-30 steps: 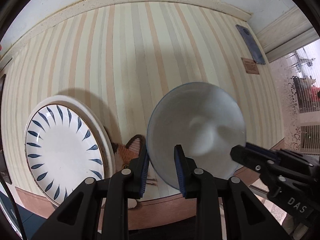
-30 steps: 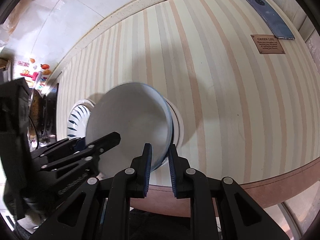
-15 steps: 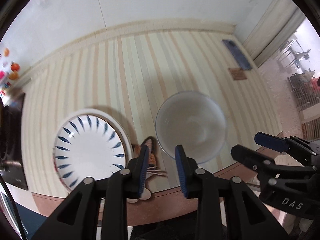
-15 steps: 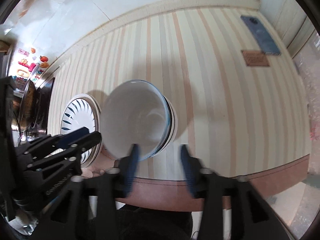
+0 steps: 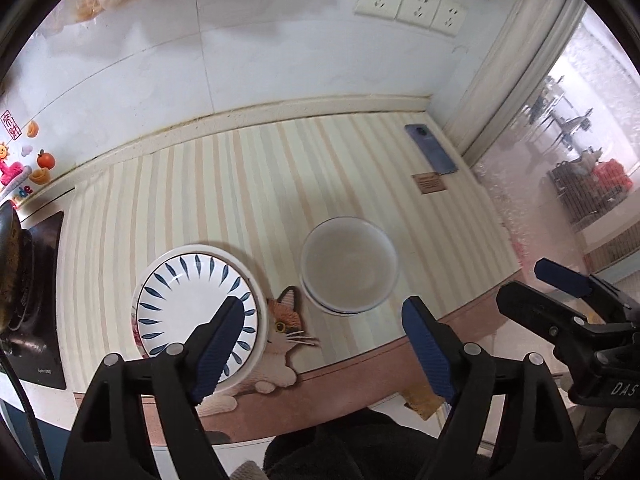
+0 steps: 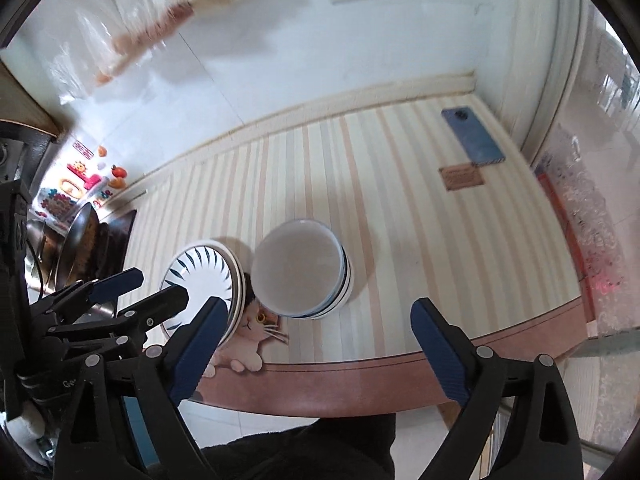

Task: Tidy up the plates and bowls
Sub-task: 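Grip the rim of the bowl stack again with both tools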

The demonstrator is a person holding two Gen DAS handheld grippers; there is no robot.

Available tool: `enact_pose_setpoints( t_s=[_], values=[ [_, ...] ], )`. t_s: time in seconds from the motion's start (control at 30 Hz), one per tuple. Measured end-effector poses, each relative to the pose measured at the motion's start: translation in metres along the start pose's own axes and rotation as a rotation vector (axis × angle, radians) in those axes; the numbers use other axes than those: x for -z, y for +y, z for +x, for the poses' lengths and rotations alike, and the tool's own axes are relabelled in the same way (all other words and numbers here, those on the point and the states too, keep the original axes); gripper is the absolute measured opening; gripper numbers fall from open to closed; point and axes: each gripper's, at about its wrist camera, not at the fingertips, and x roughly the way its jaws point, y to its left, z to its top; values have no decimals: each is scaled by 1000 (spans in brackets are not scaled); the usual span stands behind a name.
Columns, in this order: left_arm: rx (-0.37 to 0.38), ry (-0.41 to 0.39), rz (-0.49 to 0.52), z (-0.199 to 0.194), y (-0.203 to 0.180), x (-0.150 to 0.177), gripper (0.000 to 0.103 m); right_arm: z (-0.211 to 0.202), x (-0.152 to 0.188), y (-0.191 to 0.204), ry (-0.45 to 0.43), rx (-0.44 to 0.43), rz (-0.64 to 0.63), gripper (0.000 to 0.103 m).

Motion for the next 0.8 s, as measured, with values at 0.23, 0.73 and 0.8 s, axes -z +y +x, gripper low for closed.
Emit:
enact_pose_setpoints(
  t_s=[0.23, 0.73, 0.8],
  values=[
    [64, -39, -3, -29, -6, -2, 93, -44, 8, 7, -74, 4, 0, 102],
    [112, -42, 10, -8, -4, -22, 93, -34, -5, -10, -55, -9, 49, 102],
    [113, -16, 2, 11, -1, -28, 93, -13, -10, -19, -9, -47, 68, 102]
  ],
)
